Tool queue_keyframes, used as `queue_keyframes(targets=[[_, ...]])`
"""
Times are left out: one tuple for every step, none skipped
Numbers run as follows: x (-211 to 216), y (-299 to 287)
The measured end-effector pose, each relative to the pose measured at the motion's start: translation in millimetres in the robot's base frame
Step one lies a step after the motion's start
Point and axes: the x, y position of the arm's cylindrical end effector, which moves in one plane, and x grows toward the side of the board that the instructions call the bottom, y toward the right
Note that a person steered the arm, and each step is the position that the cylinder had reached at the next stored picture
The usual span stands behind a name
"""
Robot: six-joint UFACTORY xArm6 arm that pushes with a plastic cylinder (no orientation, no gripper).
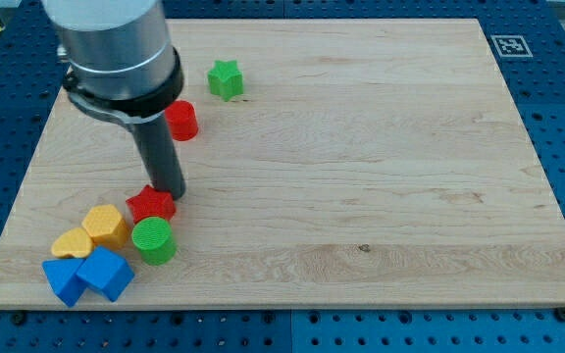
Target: Push the red circle towards the red star
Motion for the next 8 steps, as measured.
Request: queue_keyframes(targets=[[0.0,-23.7],[-36.1,-32.8],[-126.0,-62.6],[-177.7,-29.3],[-155.3,31.7],[-125.0,38.6],[-105.0,38.0],[-102.1,26.8]])
